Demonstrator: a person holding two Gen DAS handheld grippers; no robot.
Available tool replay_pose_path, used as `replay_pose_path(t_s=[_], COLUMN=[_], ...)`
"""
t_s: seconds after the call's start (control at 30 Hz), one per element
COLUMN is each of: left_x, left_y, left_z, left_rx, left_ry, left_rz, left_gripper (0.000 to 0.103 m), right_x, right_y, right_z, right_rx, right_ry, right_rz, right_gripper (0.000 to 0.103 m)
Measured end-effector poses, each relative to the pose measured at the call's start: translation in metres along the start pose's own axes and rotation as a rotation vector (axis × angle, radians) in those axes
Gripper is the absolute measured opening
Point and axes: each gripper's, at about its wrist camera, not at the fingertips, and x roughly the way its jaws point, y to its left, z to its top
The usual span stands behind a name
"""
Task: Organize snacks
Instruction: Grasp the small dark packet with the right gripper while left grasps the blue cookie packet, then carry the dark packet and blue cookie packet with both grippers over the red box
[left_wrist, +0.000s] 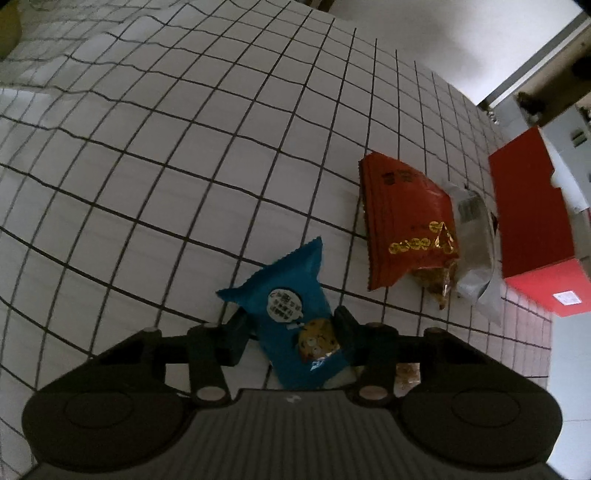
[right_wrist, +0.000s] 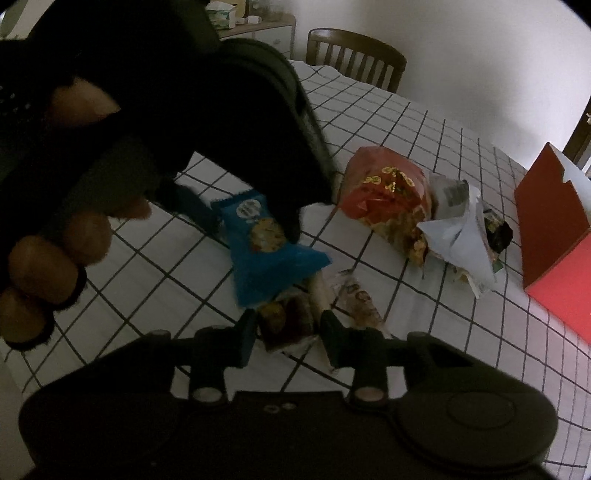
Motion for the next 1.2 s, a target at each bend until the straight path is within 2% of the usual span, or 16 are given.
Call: replay_pose_path(t_s=[0.3, 0.63, 0.87, 1.2], left_x=[-0.004, -0.014, -0.029, -0.063], left_y=[0.011, 0.025, 0.026, 0.001], left_z=[-0.001, -0.005, -0.012, -0.021], left_rx=[-0.011, -0.023, 0.004, 0.088], left_ry=[-0.001, 0.008, 0.002, -0.055], left_rz=[-0.026, -0.045, -0.062, -0.113], left_gripper=[0.044, 0.042, 0.042, 0.042], right_x=[-0.019, -0.053, -0.078, -0.114], right_y=[-0.006, -0.033, -0.060, -0.098], right_z=[-0.002, -0.014, -0.022, -0.027], right_rx=[0.042, 0.168, 0.241, 0.318], right_ry=[-0.023, -0.039, -0.061, -0.126], right_rz=[0.013, 0.021, -0.018, -0.100], right_gripper=[0.036, 0.036, 0.036, 0.036])
